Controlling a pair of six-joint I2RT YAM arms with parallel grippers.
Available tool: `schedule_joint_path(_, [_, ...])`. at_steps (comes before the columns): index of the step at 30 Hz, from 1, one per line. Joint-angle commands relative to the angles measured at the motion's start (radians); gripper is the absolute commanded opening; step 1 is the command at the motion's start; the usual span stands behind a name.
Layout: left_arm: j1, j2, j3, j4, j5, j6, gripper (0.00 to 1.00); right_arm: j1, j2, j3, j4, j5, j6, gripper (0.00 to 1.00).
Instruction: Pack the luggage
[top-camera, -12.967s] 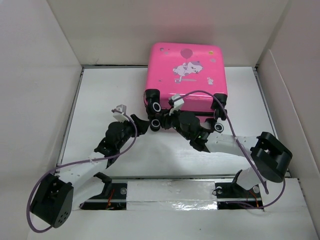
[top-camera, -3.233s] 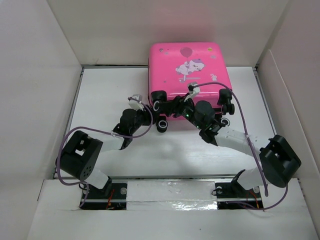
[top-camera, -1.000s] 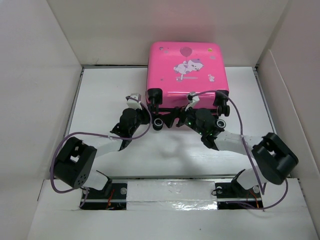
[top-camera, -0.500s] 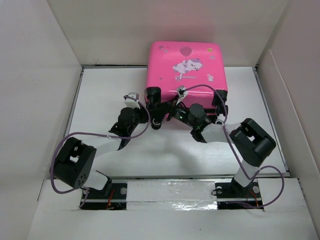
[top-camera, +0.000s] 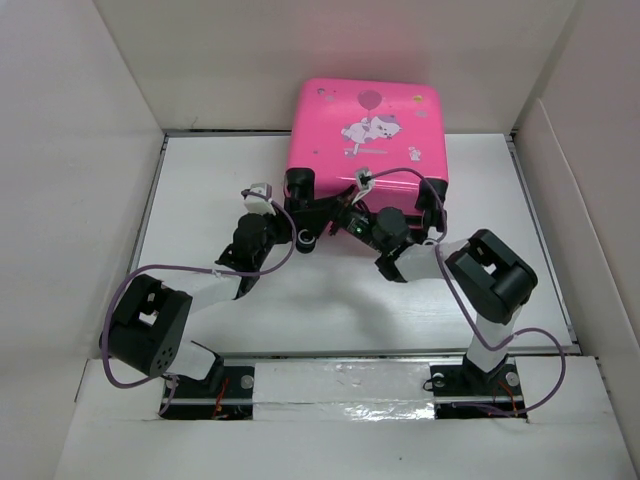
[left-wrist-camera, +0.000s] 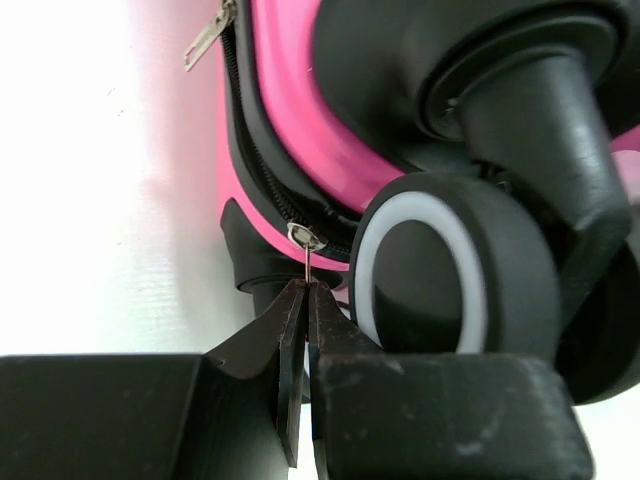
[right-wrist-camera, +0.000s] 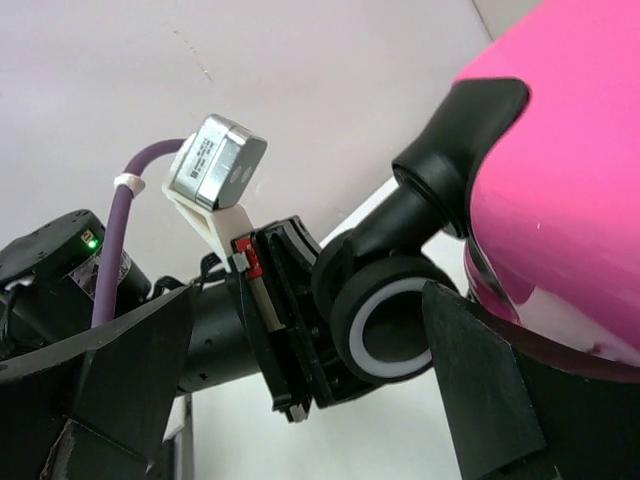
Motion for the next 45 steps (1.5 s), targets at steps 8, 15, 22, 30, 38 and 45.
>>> schedule_joint_path(8, [-0.026, -0.051, 0.003, 0.094, 0.066, 0.007, 0.00, 0.075, -0.098, -0.066, -0.340, 0.243, -0.052, 1.00])
schedule_joint_path(15, [-0.026, -0.028, 0.034, 0.124, 0.183, -0.007, 0.00, 0.043, -0.353, -0.206, -0.480, 0.393, -0.147, 0.99])
schedule_joint_path(22, [-0.213, 0.009, 0.123, 0.080, 0.130, 0.060, 0.00, 0.043, -0.705, -0.291, -0.747, 0.578, -0.267, 1.00])
schedule_joint_path(30, [-0.407, 0.082, 0.259, 0.054, 0.135, 0.085, 0.00, 0.030, -0.951, -0.275, -1.075, 0.606, -0.382, 0.91])
schedule_joint_path(38, [-0.416, 0.128, 0.287, 0.069, 0.172, 0.062, 0.00, -0.028, -0.956, -0.302, -1.062, 0.473, -0.425, 1.00])
schedule_joint_path(45, [-0.416, 0.118, 0.255, 0.072, 0.162, 0.062, 0.00, -0.074, -0.950, -0.373, -0.932, 0.301, -0.401, 1.00])
